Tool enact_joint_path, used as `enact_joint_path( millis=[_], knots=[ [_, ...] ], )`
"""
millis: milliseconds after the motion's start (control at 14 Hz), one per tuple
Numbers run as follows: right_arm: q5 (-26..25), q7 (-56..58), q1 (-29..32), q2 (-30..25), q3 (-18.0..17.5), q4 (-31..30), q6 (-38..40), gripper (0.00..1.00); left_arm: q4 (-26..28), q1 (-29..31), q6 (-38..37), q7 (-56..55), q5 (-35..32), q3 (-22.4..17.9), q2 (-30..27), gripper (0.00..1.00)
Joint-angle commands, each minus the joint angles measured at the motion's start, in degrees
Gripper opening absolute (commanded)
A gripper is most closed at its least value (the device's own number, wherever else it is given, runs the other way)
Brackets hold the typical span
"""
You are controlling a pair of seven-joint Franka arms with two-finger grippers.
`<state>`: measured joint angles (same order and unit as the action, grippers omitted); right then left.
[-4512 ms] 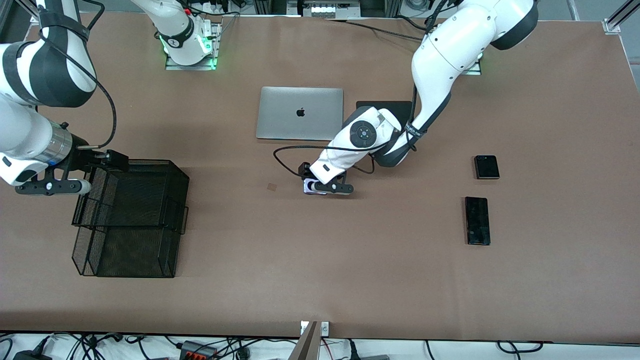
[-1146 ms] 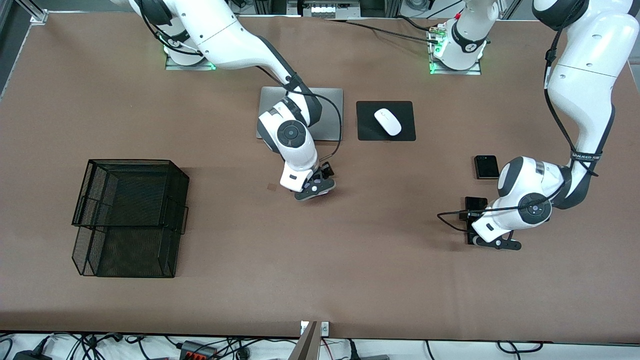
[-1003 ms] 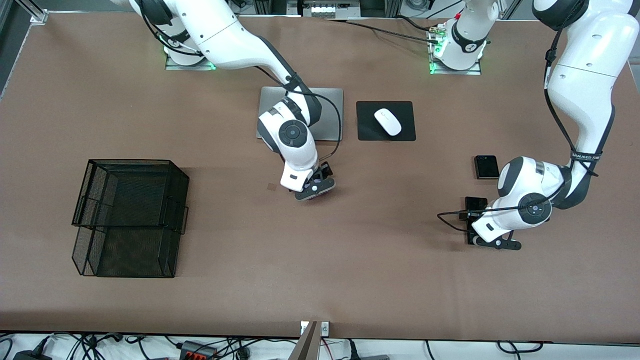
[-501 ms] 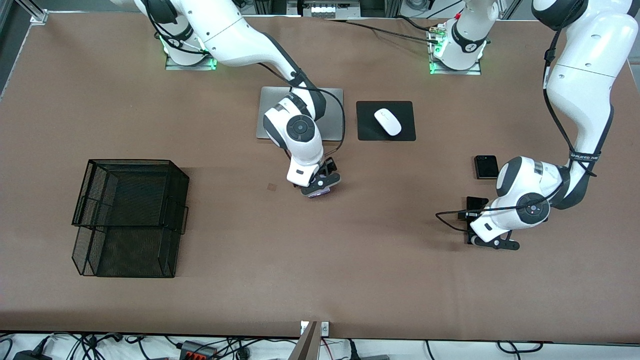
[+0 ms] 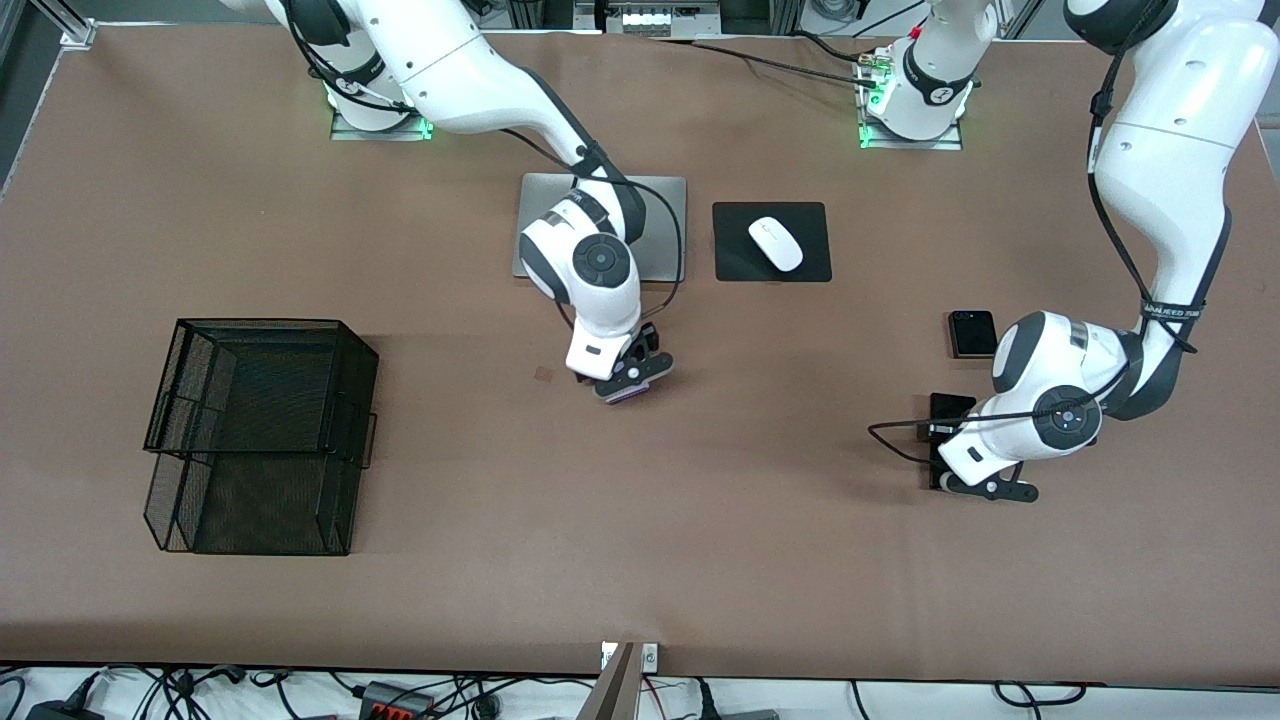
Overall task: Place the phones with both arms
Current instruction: 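Drop the white phone in the basket while the left gripper sets down the tall phone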
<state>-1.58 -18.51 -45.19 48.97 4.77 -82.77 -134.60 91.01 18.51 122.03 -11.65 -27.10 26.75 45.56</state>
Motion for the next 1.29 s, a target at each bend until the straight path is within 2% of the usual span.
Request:
enact_joint_path(
  millis=[0,215,358,573,788,931,1217],
  knots=[
    [-0.79,-1.27,0.71,-6.14,3.21,2.18,8.89,0.24,0.31,0.74,-5.3,0.58,-1.12,4.08,-5.11,0.17],
    [-0.88,-2.14,4.48,-12.48,7.62,1.65,18.03,0.24,-1.44,0.04,-7.5,-0.03,-0.94,8.91,-6.27,0.17],
    [-0.7,-1.18,10.43,-15.73,8.77,1.3,24.44,0.24,-2.85,-1.18,-7.87,-0.99,-0.85,12.0,-5.48,0.17],
    [0.0,-1.52,16.78,-18.65,8.77,-0.9,31.57,0.24,-3.64,-8.11,-7.43,-8.89,5.19,12.01,-3.99,0.16],
    [0.79,0.39,23.37,-18.83,8.68,-1.43,36.59,0.24,-10.21,-16.11,-7.08,-17.48,6.0,11.48,1.0,0.16],
    [0.97,3.9,26.71,-19.26,8.68,-2.91,37.22,0.28,-13.13,-21.12,-3.23,-23.21,7.4,11.48,4.61,0.16],
    [1.58,11.02,31.99,-21.29,8.68,-6.87,36.34,0.28,-13.75,-28.77,14.25,-33.58,12.86,11.22,11.91,0.17]
  ],
)
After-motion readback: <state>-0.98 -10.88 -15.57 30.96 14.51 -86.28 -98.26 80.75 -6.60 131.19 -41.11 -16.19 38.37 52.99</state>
